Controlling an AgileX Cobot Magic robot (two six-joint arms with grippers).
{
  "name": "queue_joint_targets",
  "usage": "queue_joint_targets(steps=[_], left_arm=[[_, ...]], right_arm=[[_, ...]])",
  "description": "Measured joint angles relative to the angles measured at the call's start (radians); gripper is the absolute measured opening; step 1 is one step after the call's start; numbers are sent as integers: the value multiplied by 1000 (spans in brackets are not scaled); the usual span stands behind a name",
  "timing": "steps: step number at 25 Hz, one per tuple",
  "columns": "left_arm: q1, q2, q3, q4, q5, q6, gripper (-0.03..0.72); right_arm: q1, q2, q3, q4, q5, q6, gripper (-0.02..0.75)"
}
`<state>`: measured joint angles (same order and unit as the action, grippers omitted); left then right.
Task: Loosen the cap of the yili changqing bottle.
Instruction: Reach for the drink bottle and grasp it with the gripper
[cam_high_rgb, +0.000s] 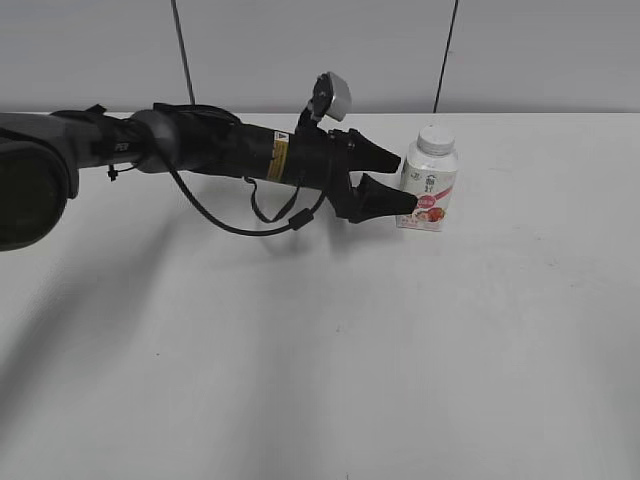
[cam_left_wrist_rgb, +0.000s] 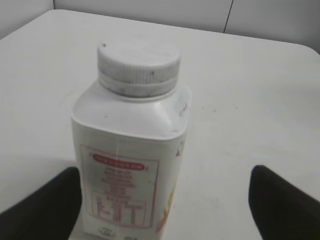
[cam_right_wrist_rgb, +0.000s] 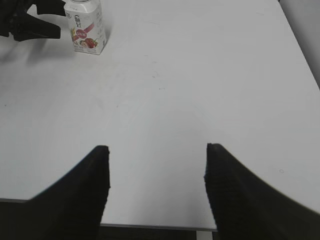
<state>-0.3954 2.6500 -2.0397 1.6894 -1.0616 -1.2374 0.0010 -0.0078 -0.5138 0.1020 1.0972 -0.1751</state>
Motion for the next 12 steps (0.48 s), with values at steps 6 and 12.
queue_joint_targets(steps=[6,12], left_arm=[[-14,1,-10,-13,23,0,607],[-27,3,-31,-39,34,-1,603]], right_arm=[[0,0,0,0,0,0,482],[0,0,0,0,0,0,482]])
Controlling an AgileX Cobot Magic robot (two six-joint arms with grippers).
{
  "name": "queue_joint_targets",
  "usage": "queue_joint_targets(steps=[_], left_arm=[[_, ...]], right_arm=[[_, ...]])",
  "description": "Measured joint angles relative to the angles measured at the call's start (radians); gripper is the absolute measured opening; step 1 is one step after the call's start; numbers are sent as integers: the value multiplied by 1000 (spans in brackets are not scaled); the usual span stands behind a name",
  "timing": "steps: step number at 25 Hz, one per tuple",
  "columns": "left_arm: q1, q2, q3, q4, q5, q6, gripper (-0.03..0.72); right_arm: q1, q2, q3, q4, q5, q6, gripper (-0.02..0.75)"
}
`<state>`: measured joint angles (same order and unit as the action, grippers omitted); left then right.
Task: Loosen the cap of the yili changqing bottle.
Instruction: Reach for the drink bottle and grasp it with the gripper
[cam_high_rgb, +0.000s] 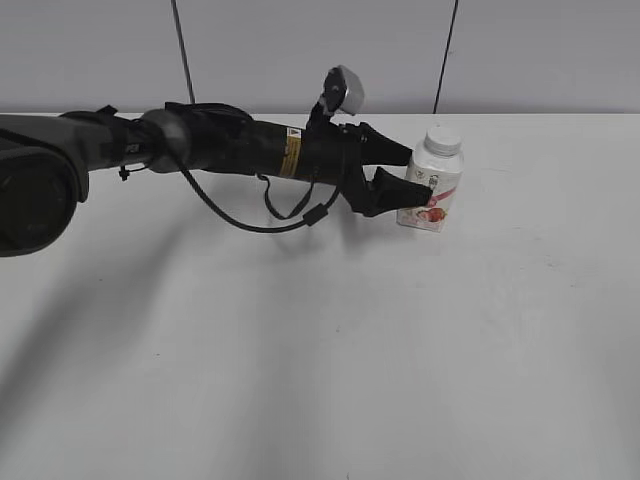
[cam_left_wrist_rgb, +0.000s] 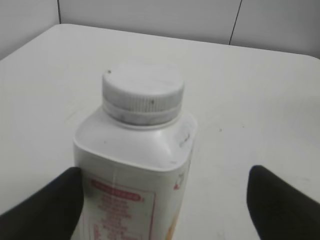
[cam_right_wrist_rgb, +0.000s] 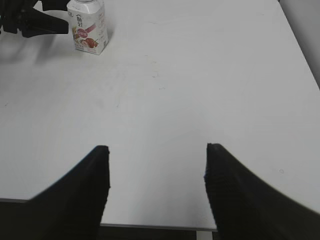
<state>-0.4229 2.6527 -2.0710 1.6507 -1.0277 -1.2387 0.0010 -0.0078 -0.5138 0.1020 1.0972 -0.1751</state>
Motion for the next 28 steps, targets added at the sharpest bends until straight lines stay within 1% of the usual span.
queue_joint_targets(steps=[4,12,16,22,28], left_arm=[[-4,0,-20,-22,8,-20,597],[-4,2,-21,-25,17,-36,595],[-6,4,-23,-19,6,-40,594],[-20,4,-26,-5,-43,-90,594],[-27,4,-26,32,-44,-134,594]], right_arm=[[0,0,0,0,0,0,482],[0,0,0,0,0,0,482],[0,0,0,0,0,0,482],[0,0,0,0,0,0,482],[0,0,0,0,0,0,482]])
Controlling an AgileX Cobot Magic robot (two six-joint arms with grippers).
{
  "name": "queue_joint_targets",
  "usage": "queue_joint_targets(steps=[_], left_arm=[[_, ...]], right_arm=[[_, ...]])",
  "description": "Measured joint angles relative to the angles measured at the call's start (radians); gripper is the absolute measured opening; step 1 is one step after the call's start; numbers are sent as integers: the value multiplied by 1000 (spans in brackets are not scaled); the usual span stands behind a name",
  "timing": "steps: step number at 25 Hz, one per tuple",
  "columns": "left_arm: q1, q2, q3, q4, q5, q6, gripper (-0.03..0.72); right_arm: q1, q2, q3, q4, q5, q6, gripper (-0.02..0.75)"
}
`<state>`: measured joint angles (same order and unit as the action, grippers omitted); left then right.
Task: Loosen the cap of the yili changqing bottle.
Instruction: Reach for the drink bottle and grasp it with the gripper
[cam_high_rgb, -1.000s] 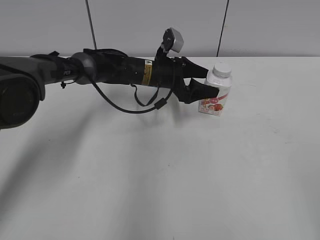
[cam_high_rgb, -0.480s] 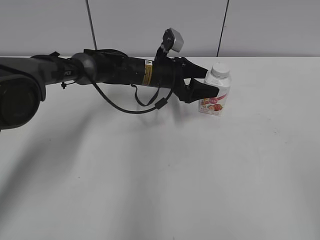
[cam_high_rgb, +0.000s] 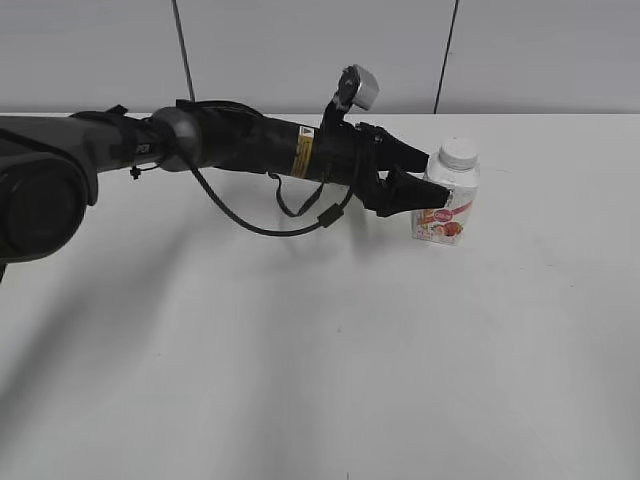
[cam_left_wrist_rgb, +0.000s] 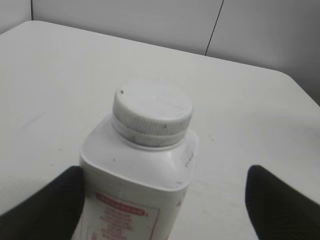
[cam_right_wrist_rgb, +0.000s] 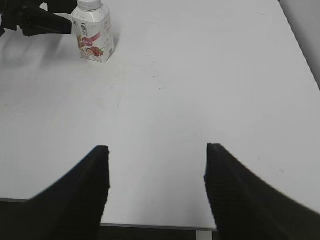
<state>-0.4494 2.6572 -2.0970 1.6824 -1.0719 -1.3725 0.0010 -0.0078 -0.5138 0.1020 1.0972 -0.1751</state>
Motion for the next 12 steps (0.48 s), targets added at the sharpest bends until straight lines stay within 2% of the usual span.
queue_joint_targets(steps=[12], left_arm=[[-10,0,0,23,119,18,594]], right_arm=[[0,0,0,0,0,0,482]])
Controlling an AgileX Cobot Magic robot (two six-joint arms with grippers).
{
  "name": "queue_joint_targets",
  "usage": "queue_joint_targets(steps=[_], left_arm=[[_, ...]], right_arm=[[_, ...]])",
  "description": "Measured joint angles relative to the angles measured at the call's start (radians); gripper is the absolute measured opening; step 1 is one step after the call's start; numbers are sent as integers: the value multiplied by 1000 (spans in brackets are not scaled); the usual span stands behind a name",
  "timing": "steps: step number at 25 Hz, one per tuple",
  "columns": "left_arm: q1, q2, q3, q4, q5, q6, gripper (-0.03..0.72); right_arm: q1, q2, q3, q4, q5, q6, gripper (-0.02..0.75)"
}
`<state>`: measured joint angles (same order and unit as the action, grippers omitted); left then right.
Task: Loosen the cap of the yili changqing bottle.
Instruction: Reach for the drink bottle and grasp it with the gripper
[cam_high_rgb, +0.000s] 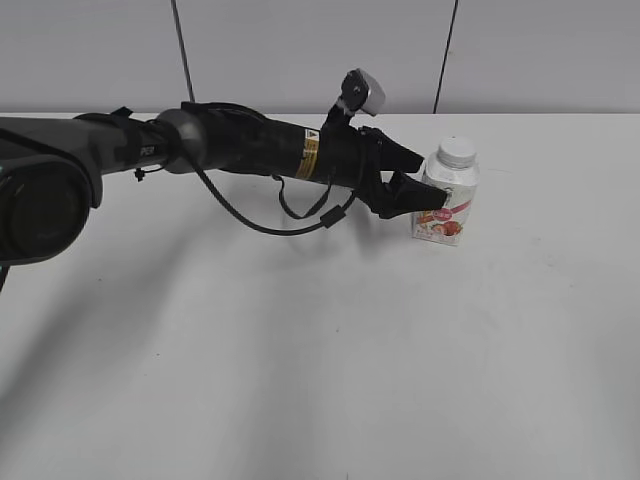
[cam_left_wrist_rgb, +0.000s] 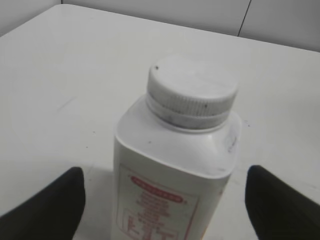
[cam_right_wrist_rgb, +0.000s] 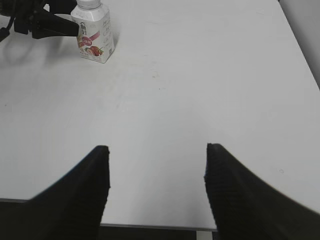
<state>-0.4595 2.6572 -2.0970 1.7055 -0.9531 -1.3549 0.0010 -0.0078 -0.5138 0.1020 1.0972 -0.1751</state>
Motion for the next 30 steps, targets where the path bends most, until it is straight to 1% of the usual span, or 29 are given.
queue_joint_targets(steps=[4,11,17,22,25,28,30], left_arm=[[-5,0,0,-1,7,13,594],[-32,0,0,-1,11,34,594],[-34,12,-2,-9,2,38,594],[-34,15,-2,8,-33,39,591],[-35,15,-2,34,-46,39,571],[-37,15,-2,67,-47,39,533],[-39,15,-2,84,-45,41,525]], right_arm=[[0,0,0,0,0,0,482],[0,0,0,0,0,0,482],[0,0,0,0,0,0,482],[0,0,0,0,0,0,482],[0,0,0,0,0,0,482],[0,0,0,0,0,0,482],[0,0,0,0,0,0,482]])
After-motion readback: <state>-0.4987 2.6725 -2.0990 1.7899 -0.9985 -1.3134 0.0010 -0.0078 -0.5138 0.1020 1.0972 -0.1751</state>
